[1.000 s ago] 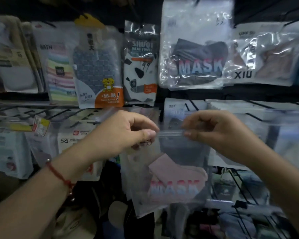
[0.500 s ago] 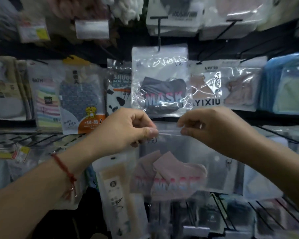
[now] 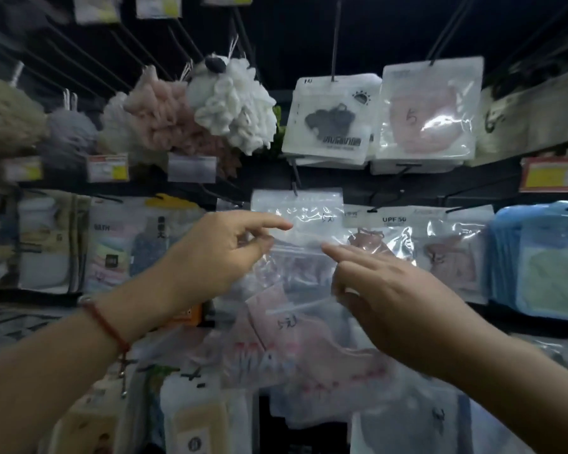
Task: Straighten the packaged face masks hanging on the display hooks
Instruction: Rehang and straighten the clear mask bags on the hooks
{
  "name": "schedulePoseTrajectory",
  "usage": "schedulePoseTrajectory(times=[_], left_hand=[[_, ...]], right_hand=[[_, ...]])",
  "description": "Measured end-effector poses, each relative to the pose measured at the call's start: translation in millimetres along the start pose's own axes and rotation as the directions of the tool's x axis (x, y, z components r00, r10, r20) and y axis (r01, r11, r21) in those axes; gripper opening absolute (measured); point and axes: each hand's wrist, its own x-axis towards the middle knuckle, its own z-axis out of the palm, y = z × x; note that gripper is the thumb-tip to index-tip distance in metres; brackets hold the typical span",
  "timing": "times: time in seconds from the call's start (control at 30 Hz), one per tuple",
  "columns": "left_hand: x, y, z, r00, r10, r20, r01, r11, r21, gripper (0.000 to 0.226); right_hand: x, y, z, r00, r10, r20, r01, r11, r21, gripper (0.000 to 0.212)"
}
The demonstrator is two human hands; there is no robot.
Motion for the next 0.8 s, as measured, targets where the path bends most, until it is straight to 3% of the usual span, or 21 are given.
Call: schedulePoseTrajectory(times=[0.2,0.4,0.8], left_hand=[[25.8,-6.6,1.4,0.962,0.267,-0.055,-0.243,0.932,0.271,0.026],[49.2,-22.1,2.4,0.936,0.34,-0.087,-0.292,0.892,0.346,0.028],[106.2,-68.1,7.2,0.932,0.33,-0.153,-0.298,0.934,0.2,0.027]], right_hand=[[21.1,9.3,9.0,0.992,-0.067,0.108,0.069,0.998,-0.013,0.02],[44.9,25.1,11.5,0.991,-0.055,0.119,0.062,0.996,-0.06,0.014],[91.6,38.5,35.7,0.991,0.064,0.122,-0.056,0.996,-0.069,0.016]])
